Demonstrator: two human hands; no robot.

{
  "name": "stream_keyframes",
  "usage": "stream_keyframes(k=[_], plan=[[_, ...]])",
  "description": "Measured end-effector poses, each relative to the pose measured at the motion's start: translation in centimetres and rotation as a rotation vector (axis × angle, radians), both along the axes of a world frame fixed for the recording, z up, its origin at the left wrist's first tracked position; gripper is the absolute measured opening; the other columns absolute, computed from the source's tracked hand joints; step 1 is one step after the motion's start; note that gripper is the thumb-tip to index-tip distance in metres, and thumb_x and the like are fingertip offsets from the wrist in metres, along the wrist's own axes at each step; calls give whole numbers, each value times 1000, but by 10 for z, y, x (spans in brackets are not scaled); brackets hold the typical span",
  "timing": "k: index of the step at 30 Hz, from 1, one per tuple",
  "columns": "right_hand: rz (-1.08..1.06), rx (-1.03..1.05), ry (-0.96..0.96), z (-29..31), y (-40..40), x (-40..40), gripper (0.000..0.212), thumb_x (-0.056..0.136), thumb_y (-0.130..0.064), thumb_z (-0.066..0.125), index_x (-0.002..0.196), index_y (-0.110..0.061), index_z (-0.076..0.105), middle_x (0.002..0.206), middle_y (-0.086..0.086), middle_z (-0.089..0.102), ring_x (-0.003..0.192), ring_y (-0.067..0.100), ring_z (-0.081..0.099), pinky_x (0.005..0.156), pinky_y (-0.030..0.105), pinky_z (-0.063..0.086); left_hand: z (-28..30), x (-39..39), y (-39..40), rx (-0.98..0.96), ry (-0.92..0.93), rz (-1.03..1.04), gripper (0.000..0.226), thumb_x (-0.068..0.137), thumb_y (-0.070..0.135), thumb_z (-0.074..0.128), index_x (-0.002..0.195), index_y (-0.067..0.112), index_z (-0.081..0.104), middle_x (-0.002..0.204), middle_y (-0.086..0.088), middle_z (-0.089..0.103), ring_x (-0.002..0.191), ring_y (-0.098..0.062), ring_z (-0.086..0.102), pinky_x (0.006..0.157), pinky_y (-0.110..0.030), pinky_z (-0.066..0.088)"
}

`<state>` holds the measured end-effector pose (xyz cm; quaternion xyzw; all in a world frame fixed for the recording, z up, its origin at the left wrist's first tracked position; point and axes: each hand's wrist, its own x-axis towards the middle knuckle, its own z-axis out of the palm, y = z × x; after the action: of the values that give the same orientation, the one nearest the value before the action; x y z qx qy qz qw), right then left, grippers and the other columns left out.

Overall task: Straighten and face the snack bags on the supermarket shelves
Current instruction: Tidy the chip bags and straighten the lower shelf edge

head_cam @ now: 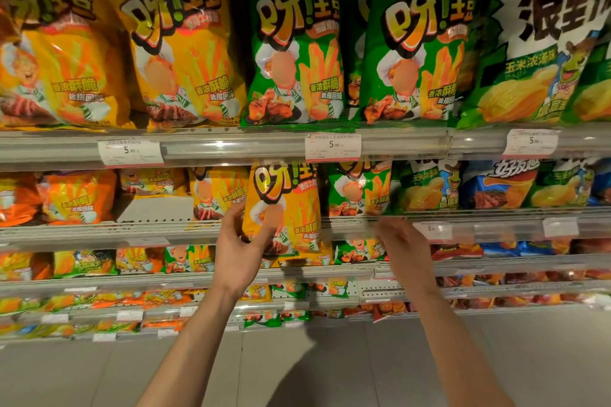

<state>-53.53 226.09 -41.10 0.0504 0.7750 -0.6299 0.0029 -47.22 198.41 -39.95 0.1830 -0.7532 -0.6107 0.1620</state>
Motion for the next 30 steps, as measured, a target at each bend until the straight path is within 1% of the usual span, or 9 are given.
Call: stream_keyframes(k=[3,7,9,12,16,18,23,27,30], plan=[[-22,-41,-14,-2,-19,25,9,98,-18,67,101,-16,75,92,2,79,94,21,73,88,32,56,-4,13,-17,19,-15,-8,62,83,42,82,135,32,50,128,11,63,113,-5,63,92,-28,56],[-41,-47,-19,-7,-52,54,13,100,-19,65,100,-10,74,80,-1,77,77,11,72,70,19,56,-7,34,-48,56,-25,-24,57,82,39,83,129,35,51,118,17,66,100,11,65,76,-5,51],[-38,-56,-51,-8,-72,66,15,100,-21,64,96,-12,74,81,-2,77,74,9,71,67,16,55,-8,43,-68,80,-33,-18,58,83,37,83,132,29,54,117,13,69,102,8,66,86,-14,55],[-50,-53,-61,-7,-102,80,14,100,-21,64,91,-19,74,79,-7,77,74,7,72,66,14,56,-9,54,-100,119,-52,-14,59,82,35,83,133,23,56,116,5,72,106,-8,70,99,-42,57],[-72,-30,-70,-8,-138,95,11,99,-22,65,94,-17,73,79,-6,77,73,9,71,71,23,58,-12,63,-147,128,-77,-14,65,76,45,84,132,27,56,116,6,74,105,-12,72,97,-49,58],[-83,-40,-69,-9,-154,102,10,99,-21,66,97,-15,74,81,-4,77,73,7,72,68,18,57,-14,65,-172,132,-85,-15,69,75,46,85,135,26,55,121,3,72,111,-19,71,100,-52,56],[-75,-49,-92,-10,-195,114,11,98,-21,66,96,-14,74,80,-4,77,73,8,71,66,15,56,-11,62,-227,55,-72,29,64,76,53,82,130,33,55,135,1,64,128,-16,59,112,-45,46],[-34,-60,-97,-8,-226,117,12,99,-17,64,95,-9,73,76,-3,76,69,4,70,65,12,54,-8,45,-254,5,-43,54,69,77,54,79,134,29,51,126,14,61,118,3,57,106,-30,42],[-1,-53,-104,-8,-243,119,13,99,-18,65,96,-8,73,77,-4,76,71,5,70,69,15,56,-7,30,-268,-17,-50,38,72,85,50,77,144,24,45,144,1,54,135,-19,50,112,-39,42]])
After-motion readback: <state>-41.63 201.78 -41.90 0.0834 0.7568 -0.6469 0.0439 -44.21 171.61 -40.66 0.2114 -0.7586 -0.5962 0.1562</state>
